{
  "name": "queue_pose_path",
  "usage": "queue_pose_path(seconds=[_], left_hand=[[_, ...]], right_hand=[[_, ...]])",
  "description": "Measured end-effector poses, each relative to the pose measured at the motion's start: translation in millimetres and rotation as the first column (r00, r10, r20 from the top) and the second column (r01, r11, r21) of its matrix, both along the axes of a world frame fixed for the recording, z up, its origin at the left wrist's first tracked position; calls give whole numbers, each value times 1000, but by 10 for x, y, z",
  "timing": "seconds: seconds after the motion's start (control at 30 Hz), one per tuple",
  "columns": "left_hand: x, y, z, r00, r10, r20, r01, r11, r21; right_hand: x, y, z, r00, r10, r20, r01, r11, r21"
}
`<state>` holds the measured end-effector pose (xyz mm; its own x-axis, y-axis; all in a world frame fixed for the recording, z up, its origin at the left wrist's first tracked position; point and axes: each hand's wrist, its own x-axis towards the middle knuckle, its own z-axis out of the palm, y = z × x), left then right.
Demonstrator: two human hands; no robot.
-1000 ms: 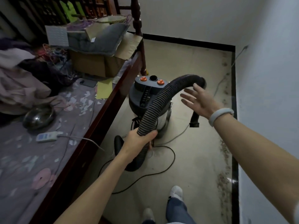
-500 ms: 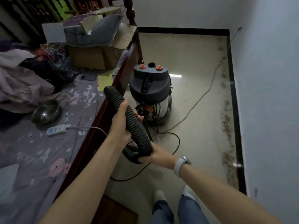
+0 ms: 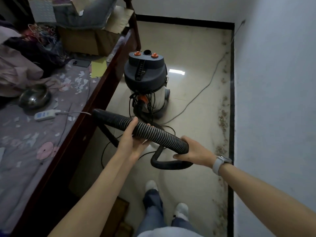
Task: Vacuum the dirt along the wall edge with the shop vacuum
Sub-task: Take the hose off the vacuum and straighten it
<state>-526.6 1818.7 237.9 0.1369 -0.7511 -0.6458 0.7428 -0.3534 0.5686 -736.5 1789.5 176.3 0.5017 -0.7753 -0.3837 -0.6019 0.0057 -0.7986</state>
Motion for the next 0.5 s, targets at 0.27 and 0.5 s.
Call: queue_pose_path(seconds=[0.27,0.5], left_hand=[[-709,432,-277,913,212,-347,-82,932,354],[-986,494,-526,883,49,-467,196,865,462]], right_hand=[[-869,142,101,940,64,-336,-208,888,-411],[-1111,-51,205,891,55,-451,-397,577,-714]])
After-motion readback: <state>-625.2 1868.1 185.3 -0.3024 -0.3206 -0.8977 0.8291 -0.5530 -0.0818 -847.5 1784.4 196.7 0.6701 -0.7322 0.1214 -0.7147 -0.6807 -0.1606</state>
